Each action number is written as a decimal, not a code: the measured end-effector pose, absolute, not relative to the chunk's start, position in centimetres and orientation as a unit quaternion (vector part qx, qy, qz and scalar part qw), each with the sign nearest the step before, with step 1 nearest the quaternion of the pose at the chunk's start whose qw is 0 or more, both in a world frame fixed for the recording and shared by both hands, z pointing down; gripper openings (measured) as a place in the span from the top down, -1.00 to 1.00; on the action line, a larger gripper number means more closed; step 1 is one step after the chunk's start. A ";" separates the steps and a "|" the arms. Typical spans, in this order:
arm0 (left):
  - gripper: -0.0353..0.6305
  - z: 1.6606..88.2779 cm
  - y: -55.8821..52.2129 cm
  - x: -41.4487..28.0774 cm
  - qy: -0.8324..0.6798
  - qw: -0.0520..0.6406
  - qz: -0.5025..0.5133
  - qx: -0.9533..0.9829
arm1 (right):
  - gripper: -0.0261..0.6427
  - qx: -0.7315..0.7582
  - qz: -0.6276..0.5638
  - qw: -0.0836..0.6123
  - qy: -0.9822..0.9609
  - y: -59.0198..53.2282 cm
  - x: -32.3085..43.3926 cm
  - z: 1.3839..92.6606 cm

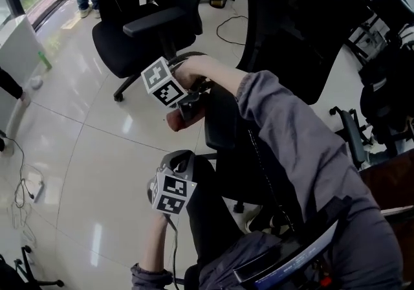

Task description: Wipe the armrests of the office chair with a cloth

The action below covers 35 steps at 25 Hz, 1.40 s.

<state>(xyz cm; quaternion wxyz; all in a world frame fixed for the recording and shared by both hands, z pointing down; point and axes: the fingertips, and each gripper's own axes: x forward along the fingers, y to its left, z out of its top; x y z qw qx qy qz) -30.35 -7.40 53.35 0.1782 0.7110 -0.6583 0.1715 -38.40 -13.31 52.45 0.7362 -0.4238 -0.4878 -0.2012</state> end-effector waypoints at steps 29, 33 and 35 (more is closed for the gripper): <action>0.84 44.1 -11.3 -5.6 -0.488 -0.053 0.334 0.805 | 0.78 0.117 -0.120 0.269 -0.949 -21.5 -0.1 33.7; 0.84 43.6 -12.6 -1.9 -0.463 -0.070 0.338 0.817 | 0.78 0.146 -0.121 0.246 -0.950 -20.3 3.3 33.2; 0.84 43.1 -12.8 -0.9 -0.455 -0.078 0.339 0.820 | 0.78 0.163 -0.111 0.231 -0.953 -20.3 4.5 33.2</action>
